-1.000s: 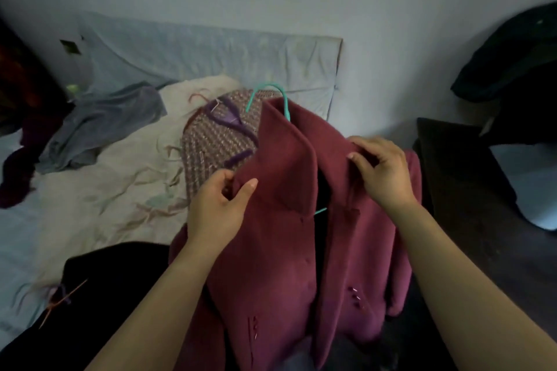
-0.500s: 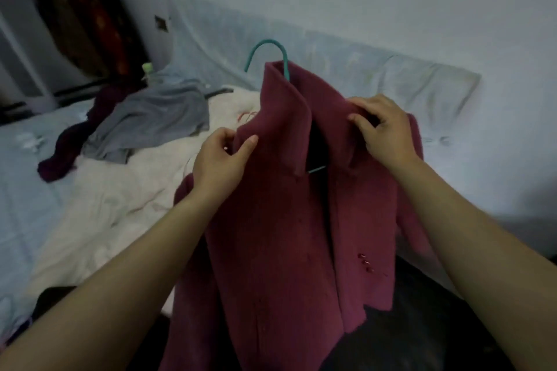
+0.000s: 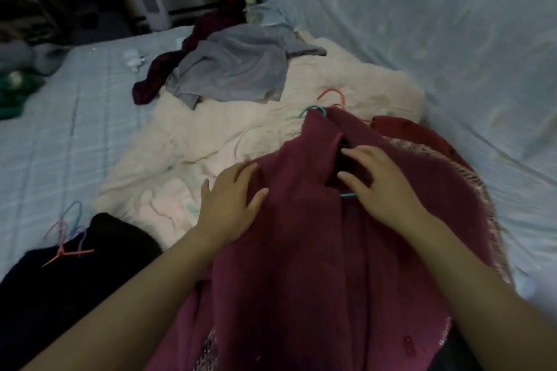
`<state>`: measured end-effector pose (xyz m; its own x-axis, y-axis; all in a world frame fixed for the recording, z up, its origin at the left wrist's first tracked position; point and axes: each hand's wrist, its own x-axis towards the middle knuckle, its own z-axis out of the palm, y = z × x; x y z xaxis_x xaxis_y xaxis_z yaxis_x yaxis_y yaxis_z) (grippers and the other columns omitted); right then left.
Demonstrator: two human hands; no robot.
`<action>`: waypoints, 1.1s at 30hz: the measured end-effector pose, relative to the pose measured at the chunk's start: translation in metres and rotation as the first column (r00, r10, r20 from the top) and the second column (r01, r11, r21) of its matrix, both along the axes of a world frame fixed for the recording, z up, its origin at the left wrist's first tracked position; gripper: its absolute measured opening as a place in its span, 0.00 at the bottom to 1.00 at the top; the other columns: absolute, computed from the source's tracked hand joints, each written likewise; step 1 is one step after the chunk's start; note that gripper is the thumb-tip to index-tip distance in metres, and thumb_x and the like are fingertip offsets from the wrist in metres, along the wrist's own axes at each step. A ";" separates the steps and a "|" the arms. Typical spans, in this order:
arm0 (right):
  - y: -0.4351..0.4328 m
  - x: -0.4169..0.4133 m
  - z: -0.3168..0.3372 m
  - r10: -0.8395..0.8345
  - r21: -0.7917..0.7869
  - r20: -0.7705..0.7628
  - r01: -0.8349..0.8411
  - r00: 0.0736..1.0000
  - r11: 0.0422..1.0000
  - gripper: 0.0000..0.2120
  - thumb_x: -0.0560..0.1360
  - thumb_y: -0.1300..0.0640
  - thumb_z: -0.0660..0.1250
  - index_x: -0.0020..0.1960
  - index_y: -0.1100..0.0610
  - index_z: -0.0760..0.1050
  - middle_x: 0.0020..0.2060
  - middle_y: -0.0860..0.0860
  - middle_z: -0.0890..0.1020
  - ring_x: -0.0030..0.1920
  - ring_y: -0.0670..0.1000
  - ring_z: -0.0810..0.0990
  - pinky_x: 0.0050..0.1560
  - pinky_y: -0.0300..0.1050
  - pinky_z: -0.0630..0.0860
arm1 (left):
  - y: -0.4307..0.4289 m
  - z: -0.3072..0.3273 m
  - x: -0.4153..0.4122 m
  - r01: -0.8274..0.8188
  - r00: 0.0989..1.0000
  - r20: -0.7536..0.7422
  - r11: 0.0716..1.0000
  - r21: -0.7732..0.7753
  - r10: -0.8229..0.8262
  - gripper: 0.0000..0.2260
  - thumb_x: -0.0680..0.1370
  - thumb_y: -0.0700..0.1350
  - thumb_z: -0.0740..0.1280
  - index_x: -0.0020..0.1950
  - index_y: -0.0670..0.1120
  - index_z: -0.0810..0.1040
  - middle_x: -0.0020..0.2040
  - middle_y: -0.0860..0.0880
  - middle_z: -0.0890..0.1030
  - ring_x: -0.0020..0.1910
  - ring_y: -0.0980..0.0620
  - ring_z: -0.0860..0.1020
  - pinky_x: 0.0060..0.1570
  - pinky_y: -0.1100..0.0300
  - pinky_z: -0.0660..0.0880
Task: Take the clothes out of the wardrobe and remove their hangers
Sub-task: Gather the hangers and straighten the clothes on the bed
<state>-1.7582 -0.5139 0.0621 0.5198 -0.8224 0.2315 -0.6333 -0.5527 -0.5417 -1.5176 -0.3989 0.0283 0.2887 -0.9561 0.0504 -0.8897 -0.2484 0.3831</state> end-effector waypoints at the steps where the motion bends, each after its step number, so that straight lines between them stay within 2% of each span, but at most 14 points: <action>1: 0.011 0.013 -0.002 0.051 0.029 0.011 -0.052 0.999 0.998 0.19 0.74 0.54 0.69 0.63 0.57 0.74 0.59 0.55 0.75 0.61 0.52 0.72 0.63 0.38 0.64 | 0.016 -0.002 0.007 -0.012 1.000 0.004 1.000 0.014 0.012 0.26 0.76 0.63 0.53 0.72 0.53 0.64 0.70 0.52 0.67 0.69 0.51 0.65 0.67 0.38 0.58; 3: 0.033 0.044 -0.010 0.147 0.084 0.009 -0.147 0.989 0.986 0.20 0.74 0.51 0.68 0.64 0.56 0.74 0.60 0.54 0.75 0.62 0.51 0.72 0.64 0.38 0.64 | 0.050 -0.007 0.024 -0.045 0.999 0.024 0.998 0.051 0.043 0.29 0.74 0.65 0.49 0.71 0.54 0.66 0.68 0.52 0.70 0.67 0.50 0.68 0.65 0.38 0.62; 7: 0.083 0.125 -0.037 0.342 0.211 -0.010 -0.332 0.940 0.919 0.21 0.75 0.49 0.66 0.67 0.53 0.71 0.63 0.52 0.73 0.65 0.50 0.69 0.66 0.38 0.61 | 0.124 -0.022 0.068 -0.179 0.983 0.059 0.975 0.128 0.173 0.29 0.74 0.65 0.49 0.68 0.53 0.70 0.65 0.51 0.75 0.64 0.49 0.72 0.63 0.39 0.65; 11: 0.144 0.211 -0.070 0.519 0.319 0.014 -0.496 0.854 0.808 0.20 0.76 0.49 0.65 0.67 0.52 0.70 0.62 0.48 0.73 0.63 0.47 0.70 0.61 0.32 0.60 | 0.199 -0.044 0.123 -0.341 0.936 -0.009 0.913 0.225 0.352 0.31 0.73 0.66 0.47 0.69 0.53 0.69 0.66 0.53 0.73 0.64 0.52 0.71 0.64 0.42 0.66; 15: 0.201 0.287 -0.110 0.599 0.435 0.009 -0.543 0.800 0.719 0.20 0.77 0.47 0.62 0.67 0.51 0.69 0.61 0.47 0.73 0.61 0.44 0.71 0.59 0.32 0.63 | 0.268 -0.078 0.185 -0.402 0.894 -0.094 0.876 0.265 0.439 0.30 0.74 0.66 0.48 0.67 0.51 0.71 0.64 0.52 0.74 0.61 0.53 0.74 0.60 0.48 0.71; 21: 0.253 0.390 -0.177 0.570 0.534 -0.108 -0.436 0.815 0.725 0.21 0.76 0.48 0.63 0.66 0.54 0.70 0.62 0.51 0.73 0.61 0.50 0.72 0.63 0.42 0.68 | 0.333 -0.140 0.313 -0.335 0.894 -0.161 0.863 0.378 0.418 0.32 0.72 0.66 0.48 0.66 0.50 0.72 0.63 0.52 0.75 0.61 0.52 0.74 0.58 0.51 0.73; 25: 0.252 0.451 -0.217 0.491 0.481 -0.250 -0.333 0.834 0.811 0.23 0.76 0.50 0.64 0.68 0.57 0.68 0.66 0.55 0.70 0.66 0.54 0.67 0.66 0.44 0.63 | 0.344 -0.185 0.402 -0.309 0.916 -0.116 0.859 0.409 0.385 0.28 0.73 0.63 0.52 0.65 0.49 0.73 0.62 0.49 0.75 0.60 0.47 0.74 0.55 0.50 0.74; 29: 0.244 0.477 -0.253 0.379 0.387 -0.423 -0.214 0.823 0.897 0.29 0.75 0.47 0.65 0.73 0.56 0.62 0.71 0.59 0.64 0.70 0.61 0.61 0.68 0.58 0.62 | 0.322 -0.222 0.453 -0.297 0.927 -0.109 0.881 0.369 0.359 0.18 0.77 0.50 0.63 0.65 0.45 0.74 0.64 0.45 0.74 0.62 0.43 0.71 0.56 0.47 0.73; 31: 0.245 0.481 -0.262 0.361 0.438 -0.448 -0.151 0.818 0.886 0.31 0.75 0.46 0.64 0.74 0.54 0.58 0.71 0.58 0.62 0.70 0.60 0.61 0.67 0.58 0.64 | 0.305 -0.234 0.463 -0.256 0.938 -0.144 0.909 0.330 0.316 0.18 0.77 0.48 0.63 0.65 0.44 0.73 0.64 0.44 0.73 0.62 0.42 0.72 0.57 0.46 0.73; 33: 0.247 0.484 -0.266 0.316 0.420 -0.464 -0.108 0.827 0.901 0.30 0.76 0.47 0.64 0.74 0.53 0.59 0.69 0.58 0.65 0.67 0.59 0.63 0.63 0.57 0.68 | 0.289 -0.244 0.467 -0.196 0.952 -0.173 0.935 0.295 0.254 0.18 0.78 0.49 0.61 0.65 0.44 0.74 0.62 0.44 0.75 0.60 0.42 0.74 0.55 0.46 0.73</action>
<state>-1.2739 -0.2669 -0.2036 0.6468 -0.6455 -0.4063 -0.7626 -0.5372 -0.3604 -1.0502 -0.1096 -0.2160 0.4736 -0.8334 -0.2848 -0.7073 -0.5526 0.4409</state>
